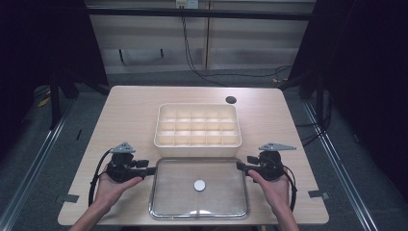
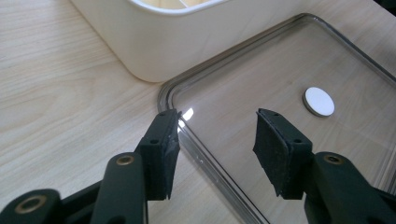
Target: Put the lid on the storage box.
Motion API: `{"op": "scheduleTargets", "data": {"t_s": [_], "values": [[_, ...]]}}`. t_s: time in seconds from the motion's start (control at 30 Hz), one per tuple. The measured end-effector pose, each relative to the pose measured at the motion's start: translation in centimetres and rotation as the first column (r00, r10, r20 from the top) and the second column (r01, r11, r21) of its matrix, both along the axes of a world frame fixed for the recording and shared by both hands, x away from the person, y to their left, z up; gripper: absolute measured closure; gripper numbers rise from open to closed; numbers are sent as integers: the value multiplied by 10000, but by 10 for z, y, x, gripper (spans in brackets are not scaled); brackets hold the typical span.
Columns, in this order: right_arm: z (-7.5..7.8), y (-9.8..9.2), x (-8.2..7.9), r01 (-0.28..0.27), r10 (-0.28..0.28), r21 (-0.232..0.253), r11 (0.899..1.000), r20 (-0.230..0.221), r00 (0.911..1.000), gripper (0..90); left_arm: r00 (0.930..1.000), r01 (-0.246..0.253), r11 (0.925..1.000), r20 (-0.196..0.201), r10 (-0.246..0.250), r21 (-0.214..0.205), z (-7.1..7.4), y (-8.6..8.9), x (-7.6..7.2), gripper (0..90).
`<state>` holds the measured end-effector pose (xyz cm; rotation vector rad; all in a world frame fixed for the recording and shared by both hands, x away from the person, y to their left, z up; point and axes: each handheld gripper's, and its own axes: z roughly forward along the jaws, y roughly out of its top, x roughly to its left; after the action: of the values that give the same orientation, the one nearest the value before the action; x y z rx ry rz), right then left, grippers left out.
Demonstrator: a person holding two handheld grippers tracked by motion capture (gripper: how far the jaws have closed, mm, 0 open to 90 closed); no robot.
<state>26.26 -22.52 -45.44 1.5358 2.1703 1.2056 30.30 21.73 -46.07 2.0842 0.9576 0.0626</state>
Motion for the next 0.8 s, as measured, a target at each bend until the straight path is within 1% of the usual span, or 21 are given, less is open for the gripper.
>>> {"op": "scheduleTargets", "data": {"t_s": [0.03, 0.07, 0.1, 0.13, 0.17, 0.2, 0.27, 0.3, 0.33, 0.37, 0.4, 0.43, 0.47, 0.5, 0.53, 0.57, 0.6, 0.67, 0.7, 0.73, 0.8], "values": [[-3, -1, 1, -3, 2, -58, 10000, -86, 10000, 470, 10000, 83, 9999, 28, -84, 134, -2, -1, 1, 513], [-6, -3, 2, -5, 5, -32, 10000, -226, 9997, 471, 10000, 79, 9999, -6, -78, 77, -5, 0, 0, 517], [-6, -3, 2, -5, 5, -32, 10000, -226, 9997, 471, 10000, 79, 9999, -6, -78, 77, -5, 0, 0, 524], [-12, -6, 3, 56, -54, 66, 10000, -333, 9994, 488, 9999, -1, 9999, -142, -1, -132, -9, 2, 0, 528], [-14, -7, 4, 74, -71, 84, 9999, -358, 9993, 496, 9994, -50, 9999, -350, 44, -164, -14, 4, 1, 528], [-16, -8, 4, 92, -86, 156, 9998, -389, 9992, 509, 9994, -20, 9999, -343, 16, -107, -15, 5, 1, 524], [-20, -10, 5, 130, -122, 190, 9997, -392, 9992, 540, 9989, 42, 9995, -462, -57, -314, -18, 8, 0, 489], [-21, -10, 5, 204, -196, 212, 9996, -394, 9990, 544, 9989, 42, 9995, -462, -57, -314, -18, 8, 0, 486], [-22, -10, 4, 219, -210, 229, 9995, -390, 9990, 542, 9994, 138, 9999, -327, -141, -83, -18, 7, -2, 488], [-22, -10, 4, 219, -210, 229, 9995, -390, 9990, 542, 9994, 138, 9999, -327, -141, -83, -18, 7, -2, 496], [-25, -8, 2, 264, -262, 37, 9996, -546, 9982, 530, 9993, 237, 9997, -308, -234, 74, -20, 6, -4, 508], [-25, -8, 2, 264, -262, 37, 9996, -546, 9982, 530, 9993, 243, 9996, -286, -239, 129, -21, 5, -5, 508], [-28, -9, 2, 216, -209, 90, 9997, -645, 9977, 529, 9989, 341, 9989, -319, -330, 329, -24, 1, -7, 516], [-28, -9, 2, 216, -209, 90, 9997, -645, 9977, 529, 9989, 341, 9989, -319, -330, 329, -24, 1, -7, 516], [-31, -10, 2, 270, -269, 0, 9996, -834, 9961, 530, 9986, 405, 9975, -352, -385, 579, -27, -3, -8, 513], [-31, -10, 2, 270, -269, 0, 9996, -834, 9961, 530, 9986, 405, 9975, -352, -385, 579, -27, -3, -8, 505], [-32, -10, 2, 282, -279, 20, 9996, -853, 9960, 534, 9982, 478, 9964, -397, -451, 696, -28, -5, -8, 505], [-35, -9, 1, 258, -270, -129, 9996, -979, 9948, 540, 9988, 287, 9966, -413, -255, 776, -31, -7, -6, 476], [-36, -8, 1, 236, -247, -125, 9996, -978, 9949, 537, 9987, 354, 9959, -388, -322, 838, -32, -7, -5, 485], [-37, -8, 1, 237, -252, -150, 9996, -1013, 9945, 537, 9992, 283, 9956, -299, -257, 888, -33, -7, -5, 497], [-39, -7, 1, 128, -145, -168, 9998, -1037, 9945, 537, 9990, 229, 9967, -391, -199, 773, -33, -7, -3, 506]]}}
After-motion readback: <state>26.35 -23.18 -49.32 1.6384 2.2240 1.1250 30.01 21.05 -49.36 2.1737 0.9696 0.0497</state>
